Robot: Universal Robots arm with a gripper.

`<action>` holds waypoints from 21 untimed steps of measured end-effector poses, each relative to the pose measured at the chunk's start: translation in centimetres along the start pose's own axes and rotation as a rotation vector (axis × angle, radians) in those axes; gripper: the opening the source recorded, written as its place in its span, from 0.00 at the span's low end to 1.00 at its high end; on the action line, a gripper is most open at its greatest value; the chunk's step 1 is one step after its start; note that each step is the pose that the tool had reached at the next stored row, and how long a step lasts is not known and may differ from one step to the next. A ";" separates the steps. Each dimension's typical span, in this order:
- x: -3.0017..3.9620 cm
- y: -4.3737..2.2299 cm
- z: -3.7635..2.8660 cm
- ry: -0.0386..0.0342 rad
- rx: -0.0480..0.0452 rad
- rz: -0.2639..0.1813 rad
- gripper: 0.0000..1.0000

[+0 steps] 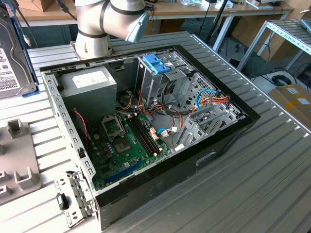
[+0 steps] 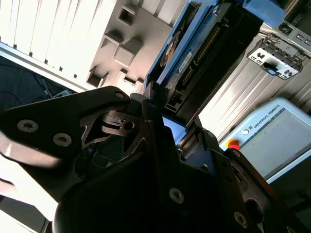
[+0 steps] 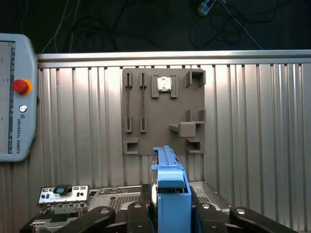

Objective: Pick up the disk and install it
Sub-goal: 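Pick up the disk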

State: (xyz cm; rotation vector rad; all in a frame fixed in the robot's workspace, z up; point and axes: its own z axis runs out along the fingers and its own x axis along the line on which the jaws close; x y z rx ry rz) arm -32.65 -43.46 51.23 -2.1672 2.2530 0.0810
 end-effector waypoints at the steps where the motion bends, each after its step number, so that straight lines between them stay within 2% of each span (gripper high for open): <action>1: 0.00 -0.09 0.00 0.0000 0.0000 0.000 0.37; 2: 0.00 -0.20 0.00 -0.0001 0.0001 0.000 0.37; 6: 0.00 -1.84 0.00 0.0000 0.0000 0.000 0.37; 21: 0.00 -3.01 0.00 -0.0001 0.0000 0.000 0.37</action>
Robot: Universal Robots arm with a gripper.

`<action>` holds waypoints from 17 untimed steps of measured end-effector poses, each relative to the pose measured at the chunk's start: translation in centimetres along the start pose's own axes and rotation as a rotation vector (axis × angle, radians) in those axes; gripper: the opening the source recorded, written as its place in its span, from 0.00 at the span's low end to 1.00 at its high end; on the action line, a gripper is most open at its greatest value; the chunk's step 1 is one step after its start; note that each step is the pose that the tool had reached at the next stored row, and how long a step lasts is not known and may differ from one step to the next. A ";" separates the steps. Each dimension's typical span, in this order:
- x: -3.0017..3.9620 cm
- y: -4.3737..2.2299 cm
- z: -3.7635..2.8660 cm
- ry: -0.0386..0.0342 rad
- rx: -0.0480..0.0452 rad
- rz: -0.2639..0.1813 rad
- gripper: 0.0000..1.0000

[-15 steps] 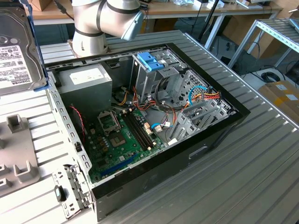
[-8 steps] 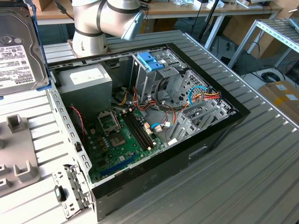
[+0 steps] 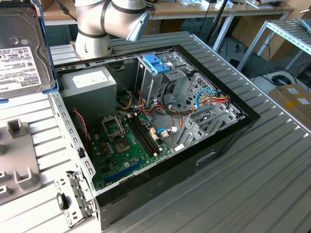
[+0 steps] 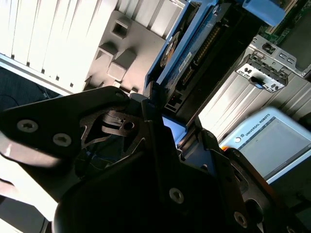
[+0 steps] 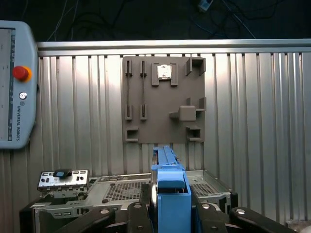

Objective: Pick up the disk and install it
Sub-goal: 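Pick up the disk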

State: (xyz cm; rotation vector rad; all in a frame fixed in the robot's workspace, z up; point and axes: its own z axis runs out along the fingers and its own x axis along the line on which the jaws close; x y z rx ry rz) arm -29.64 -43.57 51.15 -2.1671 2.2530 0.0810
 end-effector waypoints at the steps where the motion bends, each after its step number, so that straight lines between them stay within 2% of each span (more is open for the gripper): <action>1: 0.00 -0.08 0.00 0.0001 0.0000 0.000 0.37; 17: -0.02 -1.43 -0.01 0.0000 0.0000 0.000 0.37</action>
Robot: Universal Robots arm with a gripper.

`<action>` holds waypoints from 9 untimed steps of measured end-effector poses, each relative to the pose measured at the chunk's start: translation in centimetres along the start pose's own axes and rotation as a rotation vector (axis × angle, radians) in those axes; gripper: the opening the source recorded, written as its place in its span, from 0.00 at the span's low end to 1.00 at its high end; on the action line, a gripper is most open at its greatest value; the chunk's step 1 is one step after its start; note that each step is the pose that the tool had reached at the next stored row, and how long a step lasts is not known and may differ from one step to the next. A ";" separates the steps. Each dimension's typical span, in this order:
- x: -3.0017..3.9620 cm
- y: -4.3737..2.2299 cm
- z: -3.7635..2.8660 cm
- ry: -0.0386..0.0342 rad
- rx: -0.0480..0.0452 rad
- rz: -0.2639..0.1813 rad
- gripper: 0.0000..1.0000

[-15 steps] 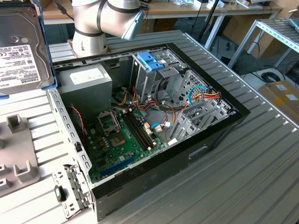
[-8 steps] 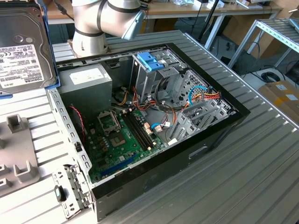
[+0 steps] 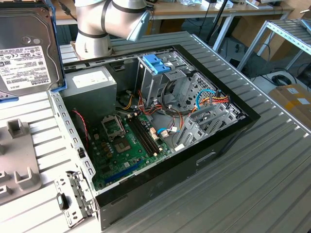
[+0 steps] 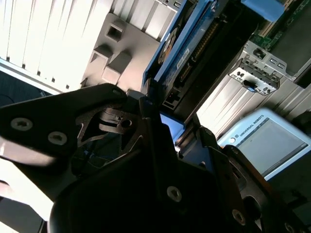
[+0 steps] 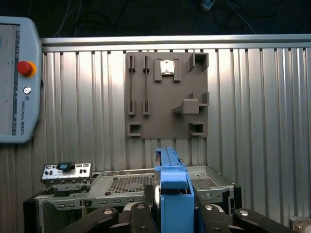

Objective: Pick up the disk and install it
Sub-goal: 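Pick up the disk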

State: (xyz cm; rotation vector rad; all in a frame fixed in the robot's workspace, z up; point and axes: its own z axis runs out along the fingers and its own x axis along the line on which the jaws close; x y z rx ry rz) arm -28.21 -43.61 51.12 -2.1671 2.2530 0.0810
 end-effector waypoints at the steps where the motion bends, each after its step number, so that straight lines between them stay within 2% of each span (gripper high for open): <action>1: 0.00 -0.07 0.00 0.0001 0.0000 0.000 0.37; 9: 0.00 -0.67 -0.01 0.0000 0.0000 0.000 0.37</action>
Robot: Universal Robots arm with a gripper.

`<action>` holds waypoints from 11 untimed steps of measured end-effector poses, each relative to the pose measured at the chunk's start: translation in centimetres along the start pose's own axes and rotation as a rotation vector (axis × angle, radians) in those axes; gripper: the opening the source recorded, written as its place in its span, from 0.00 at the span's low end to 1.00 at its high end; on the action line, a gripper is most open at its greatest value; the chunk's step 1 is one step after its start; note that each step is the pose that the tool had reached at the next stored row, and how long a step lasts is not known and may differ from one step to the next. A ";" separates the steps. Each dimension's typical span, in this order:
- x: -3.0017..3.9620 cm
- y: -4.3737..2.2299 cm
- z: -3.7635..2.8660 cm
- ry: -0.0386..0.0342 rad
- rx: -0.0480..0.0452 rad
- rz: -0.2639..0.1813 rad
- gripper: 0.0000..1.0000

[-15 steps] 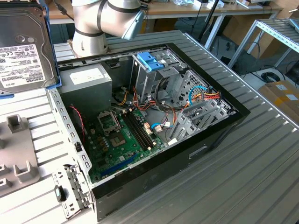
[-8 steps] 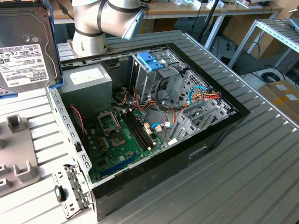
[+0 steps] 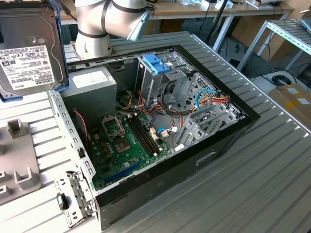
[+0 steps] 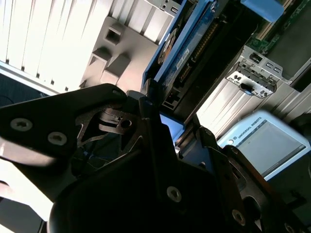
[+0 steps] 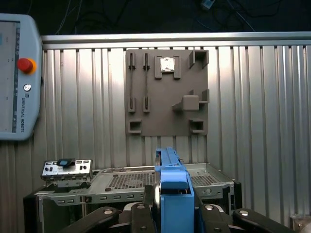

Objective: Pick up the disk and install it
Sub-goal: 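Pick up the disk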

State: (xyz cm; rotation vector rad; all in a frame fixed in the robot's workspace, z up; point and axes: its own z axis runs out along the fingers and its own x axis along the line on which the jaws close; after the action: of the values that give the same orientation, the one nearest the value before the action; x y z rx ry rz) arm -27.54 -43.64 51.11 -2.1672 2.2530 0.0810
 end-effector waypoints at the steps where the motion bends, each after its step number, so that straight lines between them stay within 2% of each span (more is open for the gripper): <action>1: 0.00 -0.09 0.00 0.0001 0.0000 0.000 0.37; 11: -0.01 -0.78 0.00 0.0000 0.0001 0.000 0.37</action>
State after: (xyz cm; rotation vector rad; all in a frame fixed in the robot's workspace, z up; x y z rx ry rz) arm -26.77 -43.65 51.09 -2.1671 2.2529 0.0809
